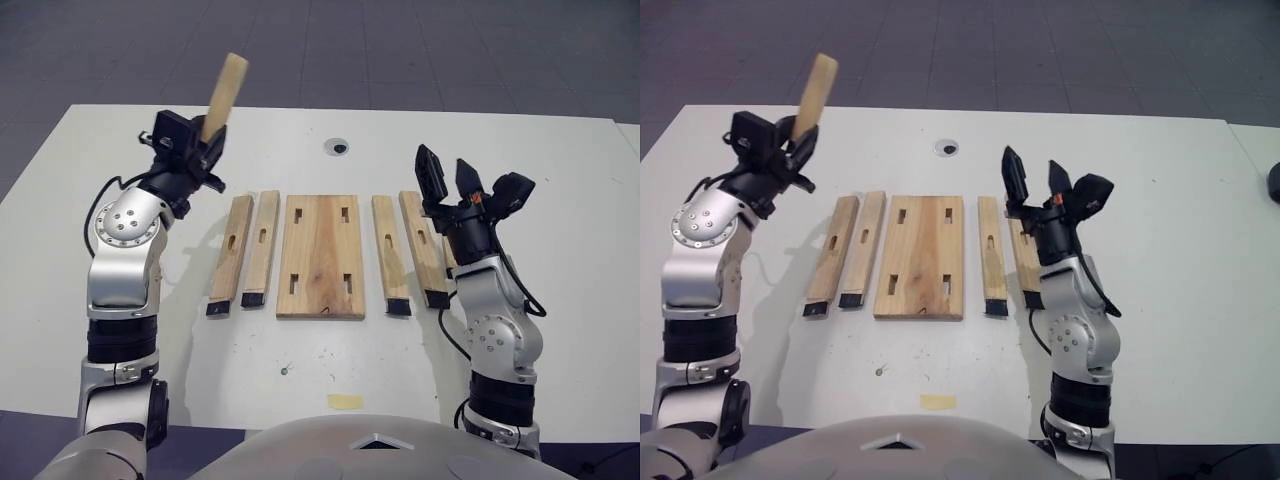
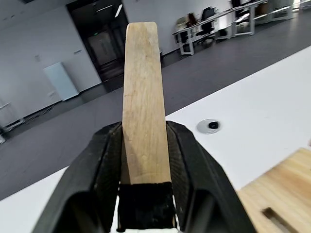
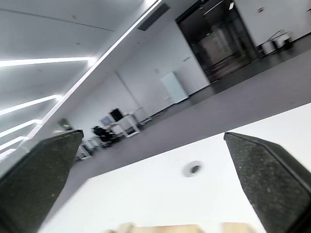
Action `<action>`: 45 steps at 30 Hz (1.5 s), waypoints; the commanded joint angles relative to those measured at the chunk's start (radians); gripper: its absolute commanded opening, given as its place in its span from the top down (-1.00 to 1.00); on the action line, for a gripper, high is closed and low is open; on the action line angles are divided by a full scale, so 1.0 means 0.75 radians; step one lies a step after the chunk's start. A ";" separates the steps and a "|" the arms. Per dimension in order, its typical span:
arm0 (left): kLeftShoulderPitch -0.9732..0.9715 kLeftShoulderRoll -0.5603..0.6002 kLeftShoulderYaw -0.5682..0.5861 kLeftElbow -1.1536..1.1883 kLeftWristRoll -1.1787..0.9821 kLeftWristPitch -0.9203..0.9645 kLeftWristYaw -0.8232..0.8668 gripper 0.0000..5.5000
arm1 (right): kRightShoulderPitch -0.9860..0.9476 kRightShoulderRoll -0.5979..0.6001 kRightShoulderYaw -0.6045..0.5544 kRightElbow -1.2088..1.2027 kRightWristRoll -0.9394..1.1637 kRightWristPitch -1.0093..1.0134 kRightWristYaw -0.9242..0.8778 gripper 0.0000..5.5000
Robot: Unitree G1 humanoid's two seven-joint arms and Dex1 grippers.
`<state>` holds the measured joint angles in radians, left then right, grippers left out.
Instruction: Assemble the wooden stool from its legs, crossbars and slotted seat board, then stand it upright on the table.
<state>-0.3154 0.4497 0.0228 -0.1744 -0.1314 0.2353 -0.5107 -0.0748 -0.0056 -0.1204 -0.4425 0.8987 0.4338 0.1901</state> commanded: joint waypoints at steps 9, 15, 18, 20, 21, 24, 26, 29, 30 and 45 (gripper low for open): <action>0.099 -0.025 -0.235 -0.186 -0.029 -0.072 -0.177 0.53 | -0.196 0.208 0.061 0.191 0.196 0.047 -0.106 -0.61; 0.083 -0.042 -0.252 -0.185 -0.042 -0.050 -0.185 0.53 | -0.207 0.179 0.105 0.189 0.257 0.053 -0.070 -0.26; 0.093 -0.037 -0.259 -0.192 -0.053 -0.040 -0.202 0.53 | -0.192 0.174 0.129 0.181 0.277 0.062 -0.058 -0.08; 0.093 -0.034 -0.270 -0.197 -0.069 -0.028 -0.227 0.53 | -0.184 0.170 0.143 0.178 0.279 0.063 -0.052 0.04; 0.091 -0.029 -0.273 -0.194 -0.074 -0.027 -0.243 0.53 | -0.182 0.169 0.148 0.179 0.278 0.061 -0.050 0.10; 0.087 -0.018 -0.275 -0.195 -0.112 -0.007 -0.290 0.53 | -0.180 0.168 0.159 0.179 0.280 0.061 -0.043 0.27; 0.088 -0.024 -0.267 -0.216 -0.148 0.023 -0.303 0.53 | -0.180 0.165 0.165 0.180 0.278 0.062 -0.043 0.41; 0.081 -0.025 -0.263 -0.228 -0.159 0.041 -0.302 0.53 | -0.175 0.163 0.162 0.177 0.281 0.052 -0.038 0.59; 0.080 -0.021 -0.267 -0.225 -0.150 0.037 -0.302 0.53 | -0.172 0.162 0.160 0.173 0.286 0.050 -0.038 0.65; 0.061 -0.073 -0.015 -0.340 -0.546 0.422 -0.207 0.14 | -0.056 0.047 0.041 0.130 0.031 -0.058 -0.102 0.85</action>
<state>-0.2483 0.4091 -0.1055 -0.3806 -0.3879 0.4230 -0.7149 -0.1612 0.0417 -0.0244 -0.3182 0.9381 0.4150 0.1564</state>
